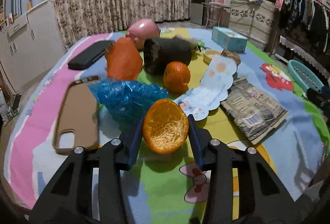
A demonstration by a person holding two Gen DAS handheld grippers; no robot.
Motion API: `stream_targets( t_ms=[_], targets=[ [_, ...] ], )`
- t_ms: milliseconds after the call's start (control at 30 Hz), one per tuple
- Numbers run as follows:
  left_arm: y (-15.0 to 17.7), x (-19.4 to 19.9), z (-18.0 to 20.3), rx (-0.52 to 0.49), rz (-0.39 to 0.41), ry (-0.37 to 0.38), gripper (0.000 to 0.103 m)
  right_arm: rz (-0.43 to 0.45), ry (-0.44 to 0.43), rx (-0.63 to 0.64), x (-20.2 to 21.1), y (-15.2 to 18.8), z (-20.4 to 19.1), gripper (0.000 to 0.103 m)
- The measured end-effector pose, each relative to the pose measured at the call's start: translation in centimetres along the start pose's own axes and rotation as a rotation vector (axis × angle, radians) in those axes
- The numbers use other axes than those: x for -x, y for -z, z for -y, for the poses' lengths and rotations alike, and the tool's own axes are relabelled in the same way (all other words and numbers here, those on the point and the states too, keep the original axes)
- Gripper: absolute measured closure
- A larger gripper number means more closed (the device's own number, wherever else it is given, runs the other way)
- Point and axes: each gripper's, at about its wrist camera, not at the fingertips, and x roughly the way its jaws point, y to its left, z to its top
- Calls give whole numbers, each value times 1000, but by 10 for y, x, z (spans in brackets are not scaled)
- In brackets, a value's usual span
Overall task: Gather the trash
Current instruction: 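Grasp the half orange peel with the left gripper while the right grasps the printed snack wrapper, then carry the orange peel and snack wrapper with both grippers over the blue basket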
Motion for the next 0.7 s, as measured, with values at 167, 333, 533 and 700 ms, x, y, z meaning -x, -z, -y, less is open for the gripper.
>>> stream_targets(
  t_ms=[167, 333, 533, 700],
  targets=[
    [-5, 27, -1, -32, 68, -17, 62, -53, -36, 34, -15, 0, -22, 4],
    [-13, 43, -16, 7, 102, -28, 62, -143, -53, 77, -43, 3, -44, 5],
    [-15, 52, -30, 25, 119, -46, 62, -242, -133, 64, -63, 11, -56, 37],
    [-15, 52, -30, 25, 122, -46, 62, -225, -158, 124, -58, 12, -66, 84]
  ],
)
